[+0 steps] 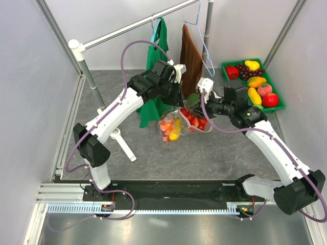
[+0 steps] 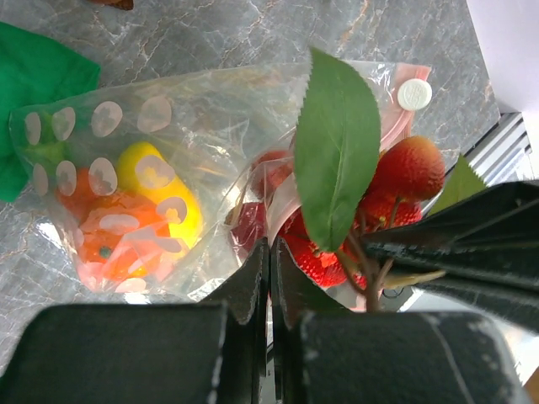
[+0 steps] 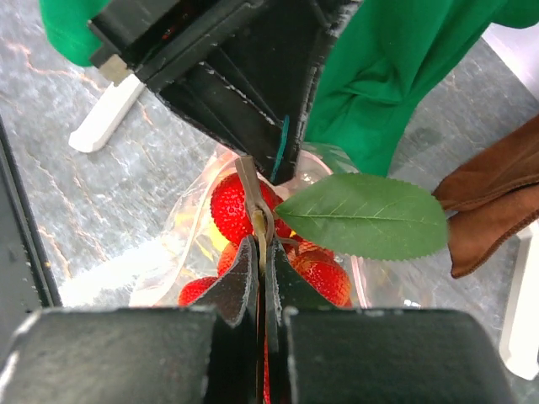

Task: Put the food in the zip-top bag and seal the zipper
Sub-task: Place the fake fruit in the zipper food storage bag.

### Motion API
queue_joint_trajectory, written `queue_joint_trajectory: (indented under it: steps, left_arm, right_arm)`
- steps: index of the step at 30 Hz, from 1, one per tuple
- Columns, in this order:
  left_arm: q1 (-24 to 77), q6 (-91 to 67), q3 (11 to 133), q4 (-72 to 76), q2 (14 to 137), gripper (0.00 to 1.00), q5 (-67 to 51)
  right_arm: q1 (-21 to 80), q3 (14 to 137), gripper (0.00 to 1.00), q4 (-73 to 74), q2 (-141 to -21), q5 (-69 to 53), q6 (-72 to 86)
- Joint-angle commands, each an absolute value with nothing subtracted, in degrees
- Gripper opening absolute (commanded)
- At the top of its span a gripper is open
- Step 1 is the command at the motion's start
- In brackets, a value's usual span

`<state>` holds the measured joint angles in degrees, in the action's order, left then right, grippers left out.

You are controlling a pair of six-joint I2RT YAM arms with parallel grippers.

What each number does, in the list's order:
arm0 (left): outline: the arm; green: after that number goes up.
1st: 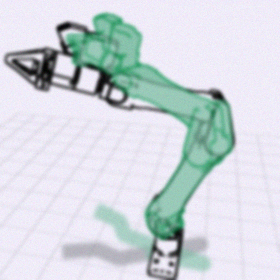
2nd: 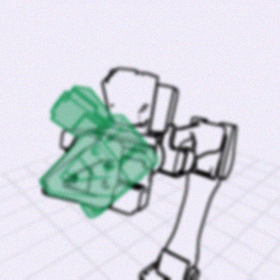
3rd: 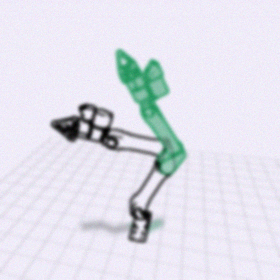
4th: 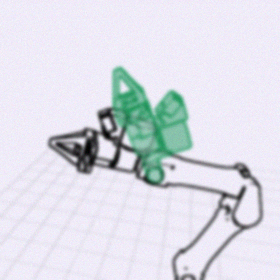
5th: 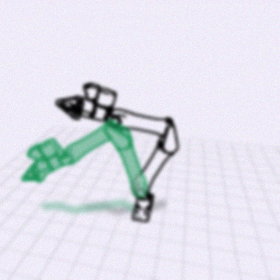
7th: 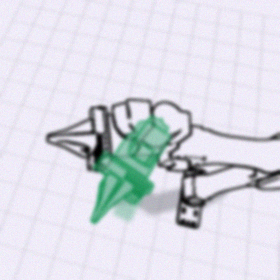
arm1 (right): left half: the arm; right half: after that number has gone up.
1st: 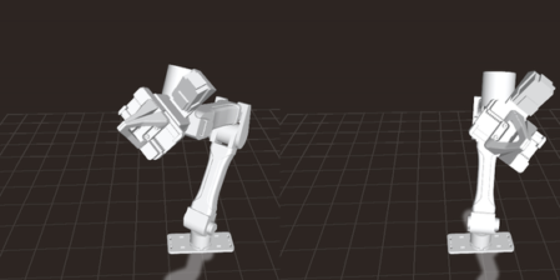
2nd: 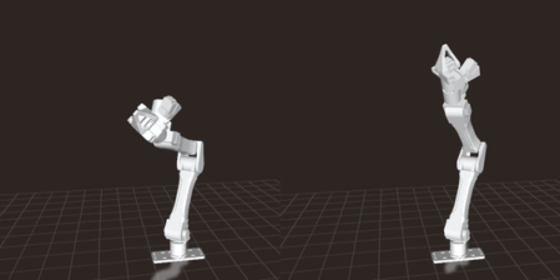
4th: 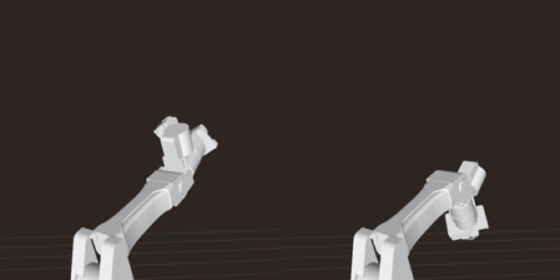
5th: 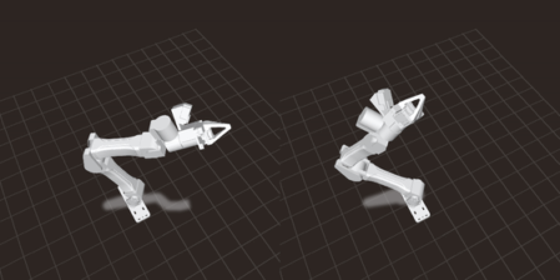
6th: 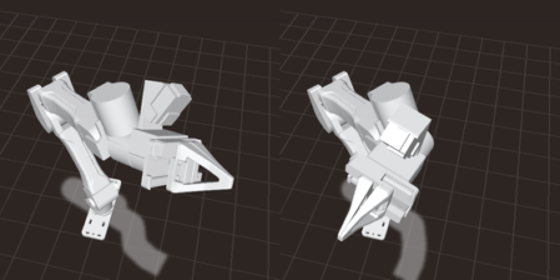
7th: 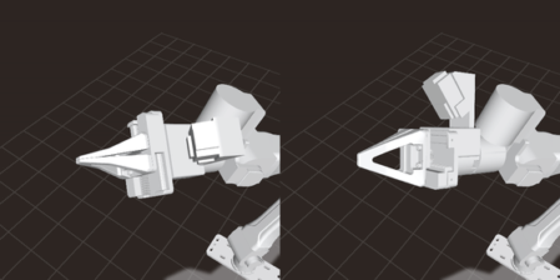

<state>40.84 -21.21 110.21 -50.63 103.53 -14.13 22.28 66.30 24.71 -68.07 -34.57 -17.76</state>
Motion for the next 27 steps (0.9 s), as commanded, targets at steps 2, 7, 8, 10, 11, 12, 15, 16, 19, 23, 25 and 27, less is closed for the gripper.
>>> queue_joint_trajectory:
  steps: [2,7,8,10,11,12,15,16,19,23,25,27]
  left_arm:
    - [40.43,-23.20,112.24,-48.78,102.04,0.02,-16.87]
    - [39.12,-24.17,112.24,-48.60,102.04,0.02,-18.01]
    - [38.76,-24.95,112.24,-48.60,102.04,0.02,-19.24]
    - [37.62,-25.66,111.80,-48.26,102.13,0.02,-20.30]
    - [37.44,-25.93,111.62,-48.25,102.04,0.02,-21.09]
    - [37.18,-25.93,111.36,-48.08,102.04,0.02,-21.27]
    - [36.91,-25.93,110.83,-47.55,101.52,0.02,-21.88]
    - [36.83,-25.93,110.83,-47.64,101.51,0.02,-21.88]
    - [36.48,-25.84,110.57,-47.64,101.43,0.02,-21.97]
    - [36.21,-26.19,110.39,-47.55,101.51,0.02,-22.41]
    - [36.12,-26.28,110.39,-47.55,101.60,0.02,-22.67]
    - [36.12,-26.28,110.48,-47.46,101.60,0.02,-22.76]
  right_arm:
    - [25.49,69.43,0.00,26.19,-69.87,-27.96,-20.30]
    - [25.66,70.22,0.40,27.59,-70.75,-25.23,-20.13]
    - [25.66,70.40,0.44,27.68,-70.66,-25.22,-19.60]
    - [25.66,70.75,0.55,27.69,-70.23,-24.35,-18.37]
    - [25.58,71.10,0.57,28.03,-70.22,-24.08,-17.41]
    - [25.58,71.45,0.65,28.04,-70.14,-23.82,-16.71]
    - [24.35,73.82,0.83,27.78,-69.52,-22.33,-12.41]
    - [23.39,75.22,0.85,27.60,-69.00,-22.85,-10.48]
    - [16.11,76.38,0.88,26.19,-67.86,-25.83,-1.43]
    - [4.95,73.66,0.86,26.37,-65.66,-35.22,7.37]
    - [3.35,70.76,0.83,26.89,-63.64,-36.03,8.52]
    - [2.99,67.52,0.79,27.68,-61.97,-35.51,8.79]
